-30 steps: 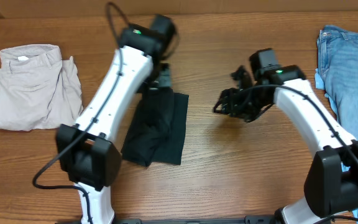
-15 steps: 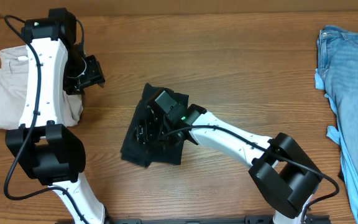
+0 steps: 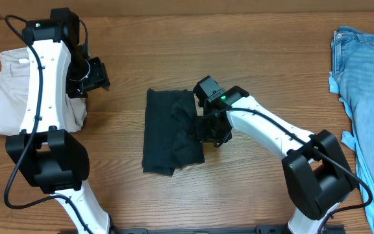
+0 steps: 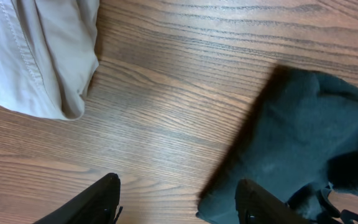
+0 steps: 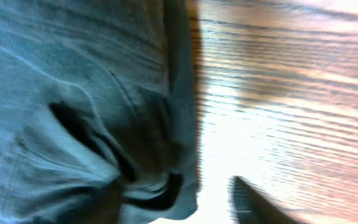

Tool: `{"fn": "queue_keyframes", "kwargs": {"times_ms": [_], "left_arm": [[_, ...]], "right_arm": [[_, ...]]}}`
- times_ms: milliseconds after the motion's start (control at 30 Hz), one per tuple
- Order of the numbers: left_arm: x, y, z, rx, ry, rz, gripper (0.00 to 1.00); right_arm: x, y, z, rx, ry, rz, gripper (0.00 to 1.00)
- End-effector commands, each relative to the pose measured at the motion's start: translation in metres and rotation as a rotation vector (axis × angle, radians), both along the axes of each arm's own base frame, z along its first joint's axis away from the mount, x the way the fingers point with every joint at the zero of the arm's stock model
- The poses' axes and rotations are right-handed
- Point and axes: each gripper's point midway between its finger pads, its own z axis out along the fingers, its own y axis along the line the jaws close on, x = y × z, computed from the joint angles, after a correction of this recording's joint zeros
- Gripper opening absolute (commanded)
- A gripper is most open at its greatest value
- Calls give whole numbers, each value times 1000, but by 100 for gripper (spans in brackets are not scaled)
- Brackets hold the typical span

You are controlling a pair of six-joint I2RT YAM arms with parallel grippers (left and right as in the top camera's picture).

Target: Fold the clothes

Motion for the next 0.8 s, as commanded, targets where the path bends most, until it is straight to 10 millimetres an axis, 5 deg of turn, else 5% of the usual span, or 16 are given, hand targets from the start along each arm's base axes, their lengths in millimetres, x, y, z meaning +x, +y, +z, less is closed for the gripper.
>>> {"fn": "queue_keyframes", "kwargs": {"times_ms": [0,67,167,233,333,400,533,600,700,767], "left_arm": [[2,-4,7,-10,-27,-89,62],[2,-3,7,-6,-28,-101,62],[4,-3,7,-5,-39,-100,64],[5,-4,8,-8,-44,-100,64],[5,-4,8,-11,-43,-100,64],[5,-4,8,-11,-41,-100,64],[5,-4,8,-11,-44,-101,65],[5,-4,8,-10,-44,-100,65],[5,-4,8,-10,-45,-100,66],[5,-4,8,-10,-45,-100,66]], "right_arm": [[-4,38,44,282,-61,192,32],[-8,66,76,446,-114,260,4],[-12,93,96,531,-159,274,4],[-15,113,84,515,-172,283,4],[-22,113,32,327,-150,253,4],[-22,90,9,166,-147,226,4],[19,-31,-4,-308,-209,-22,4],[24,-58,-4,-318,-142,-79,4],[18,1,22,71,-93,164,4],[7,55,63,392,-123,331,4]]}}
